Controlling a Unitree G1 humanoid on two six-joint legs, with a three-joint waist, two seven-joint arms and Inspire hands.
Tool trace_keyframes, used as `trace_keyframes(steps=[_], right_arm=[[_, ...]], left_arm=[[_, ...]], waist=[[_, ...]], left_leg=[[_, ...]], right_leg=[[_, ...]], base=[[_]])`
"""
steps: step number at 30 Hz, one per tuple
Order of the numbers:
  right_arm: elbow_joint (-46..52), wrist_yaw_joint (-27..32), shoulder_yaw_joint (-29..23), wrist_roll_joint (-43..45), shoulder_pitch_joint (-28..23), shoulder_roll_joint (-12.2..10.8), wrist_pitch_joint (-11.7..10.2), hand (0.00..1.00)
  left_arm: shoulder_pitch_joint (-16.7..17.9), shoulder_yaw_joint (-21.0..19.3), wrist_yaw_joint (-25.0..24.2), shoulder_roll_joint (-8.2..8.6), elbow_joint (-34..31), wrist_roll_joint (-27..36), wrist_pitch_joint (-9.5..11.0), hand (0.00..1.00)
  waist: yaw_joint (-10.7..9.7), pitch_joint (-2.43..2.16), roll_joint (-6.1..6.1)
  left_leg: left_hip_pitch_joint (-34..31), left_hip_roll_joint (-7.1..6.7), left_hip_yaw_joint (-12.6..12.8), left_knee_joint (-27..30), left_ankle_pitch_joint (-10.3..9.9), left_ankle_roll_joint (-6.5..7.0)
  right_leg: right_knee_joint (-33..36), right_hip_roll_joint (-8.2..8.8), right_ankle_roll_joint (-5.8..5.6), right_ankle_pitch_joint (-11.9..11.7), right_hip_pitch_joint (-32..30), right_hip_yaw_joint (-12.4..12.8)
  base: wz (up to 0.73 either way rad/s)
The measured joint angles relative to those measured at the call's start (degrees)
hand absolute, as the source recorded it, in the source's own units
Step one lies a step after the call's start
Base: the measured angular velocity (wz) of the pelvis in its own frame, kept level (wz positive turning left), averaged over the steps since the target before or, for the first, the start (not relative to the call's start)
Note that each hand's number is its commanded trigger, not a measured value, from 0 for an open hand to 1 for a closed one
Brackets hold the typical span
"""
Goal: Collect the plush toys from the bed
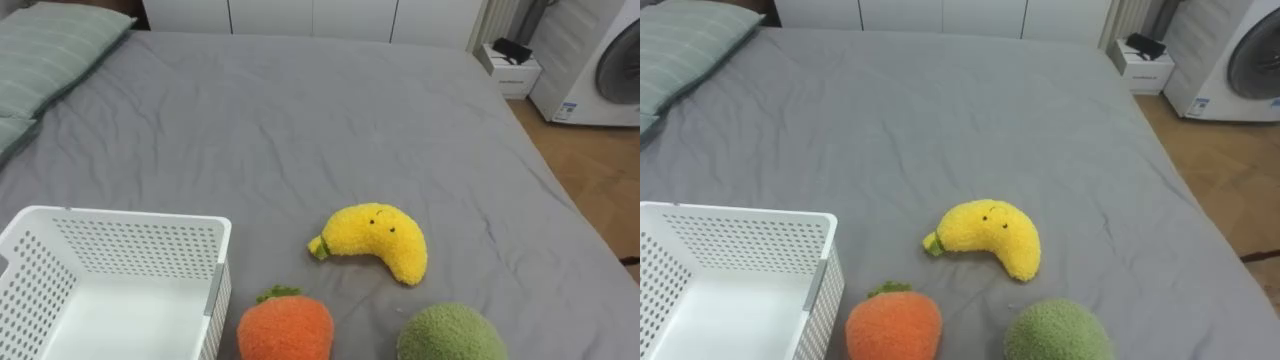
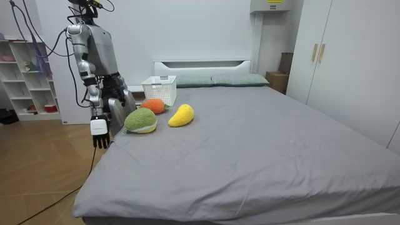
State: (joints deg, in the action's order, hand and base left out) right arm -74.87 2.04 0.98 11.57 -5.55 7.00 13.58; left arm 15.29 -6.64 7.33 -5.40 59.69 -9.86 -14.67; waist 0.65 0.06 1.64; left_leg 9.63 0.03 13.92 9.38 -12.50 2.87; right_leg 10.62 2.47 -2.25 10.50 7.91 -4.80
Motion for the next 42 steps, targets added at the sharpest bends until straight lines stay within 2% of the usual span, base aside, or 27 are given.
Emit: trace_keyframes(steps=[8,12,20,23,26,29,31,33,35,36,37,39,42], right_arm=[[0.0,-0.2,0.4,-0.6,-0.1,0.0,0.1,0.00],[-0.2,-0.6,1.7,-2.5,-0.3,0.0,0.2,0.00],[-0.9,-1.2,0.8,-7.1,-0.8,0.0,0.0,0.00],[-1.5,-0.3,-3.4,-10.0,-1.5,0.0,0.1,0.00],[-1.5,1.3,-7.2,-16.5,-2.6,0.3,0.2,0.00],[-1.2,3.3,-12.0,-23.1,-2.5,0.9,0.0,0.00],[-0.6,5.0,-15.9,-27.2,-2.3,2.2,-0.5,0.00],[0.8,6.7,-18.9,-27.7,-1.6,3.5,-0.9,0.00],[4.4,9.0,-22.7,-29.2,-1.3,5.8,-1.0,0.00],[7.4,10.8,-24.3,-29.3,-0.8,7.5,-1.5,0.00],[8.8,12.5,-25.8,-29.3,0.5,9.1,-2.9,0.00],[13.7,14.8,-26.4,-29.2,1.2,10.5,-3.9,0.00],[26.4,17.3,-26.4,-27.9,1.8,10.6,-4.4,0.00]], left_arm=[[0.0,0.0,0.7,0.00,-0.2,0.0,0.0,0.00],[-0.2,0.0,1.0,-0.10,-0.3,0.1,0.0,0.00],[-0.2,0.0,1.0,-0.05,-0.3,0.2,0.1,0.00],[-0.1,-0.8,1.0,0.01,-0.7,0.1,0.2,0.00],[-0.1,-3.4,1.4,0.00,-1.2,0.2,0.4,0.00],[0.0,-5.8,2.8,-0.17,-1.4,0.9,1.0,0.00],[-0.1,-7.5,3.3,-0.42,-1.8,1.3,1.7,0.00],[0.1,-8.7,3.2,-0.83,-2.6,1.3,2.1,0.00],[0.3,-10.0,3.2,-1.17,-2.9,1.2,2.1,0.00],[0.4,-10.8,3.1,-1.45,-2.9,1.2,2.2,0.00],[0.6,-11.3,3.2,-1.91,-2.8,1.2,2.6,0.00],[0.6,-11.4,3.2,-2.67,-2.9,1.3,3.0,0.00],[0.6,-11.1,3.2,-3.09,-2.4,1.4,3.7,0.00]], waist=[[-0.1,0.03,-0.05],[-0.2,0.04,0.04],[-0.4,0.04,0.26],[-0.6,0.05,0.28],[-1.1,0.05,0.31],[-2.2,0.05,0.53],[-2.8,-0.01,1.07],[-3.2,-0.11,1.88],[-3.4,-0.16,2.36],[-3.4,-0.18,2.57],[-3.6,-0.09,2.85],[-3.4,0.08,3.40],[-3.4,0.08,4.13]], left_leg=[[0.0,0.03,-0.1,0.0,0.0,-0.05],[0.0,0.04,-0.1,-0.1,0.0,-0.06],[-0.1,0.07,-0.1,-0.1,0.0,-0.07],[-0.2,0.07,-0.1,-0.1,0.0,-0.11],[0.0,0.09,-0.1,-0.1,0.0,-0.13],[-0.2,0.09,0.0,-0.2,0.0,-0.15],[-0.4,0.09,0.0,-0.2,0.0,-0.15],[-0.6,0.10,0.1,-0.2,0.1,-0.21],[-0.9,0.12,0.5,-0.3,0.1,-0.22],[-1.1,0.15,0.9,-0.5,0.2,-0.21],[-1.2,0.18,1.1,-0.8,0.3,-0.25],[-1.1,0.25,1.1,-1.1,0.5,-0.39],[-1.3,0.56,1.6,-1.2,0.6,-0.68]], right_leg=[[-0.1,-0.02,0.12,0.1,0.1,0.0],[-0.1,-0.02,0.12,0.1,0.1,-0.1],[-0.1,-0.06,0.12,0.1,0.2,-0.1],[-0.1,-0.09,0.20,0.1,0.1,0.0],[-0.1,-0.08,0.28,0.2,0.2,-0.1],[-0.1,-0.08,0.28,0.2,0.1,-0.1],[-0.1,-0.08,0.29,0.2,-0.2,-0.1],[0.1,-0.08,0.39,0.1,-0.8,-0.1],[0.1,-0.10,0.40,-0.1,-1.3,0.1],[0.0,-0.08,0.45,-0.2,-1.7,0.1],[-0.1,-0.13,0.50,-0.4,-1.9,0.1],[-0.3,-0.27,0.51,-0.4,-1.9,0.2],[-0.9,-0.71,0.79,-0.8,-2.3,0.8]], base=[[0.00],[0.00],[0.00],[0.00],[0.00],[0.00],[0.00],[-0.05],[-0.12],[-0.13],[-0.10],[-0.02],[-0.07]])
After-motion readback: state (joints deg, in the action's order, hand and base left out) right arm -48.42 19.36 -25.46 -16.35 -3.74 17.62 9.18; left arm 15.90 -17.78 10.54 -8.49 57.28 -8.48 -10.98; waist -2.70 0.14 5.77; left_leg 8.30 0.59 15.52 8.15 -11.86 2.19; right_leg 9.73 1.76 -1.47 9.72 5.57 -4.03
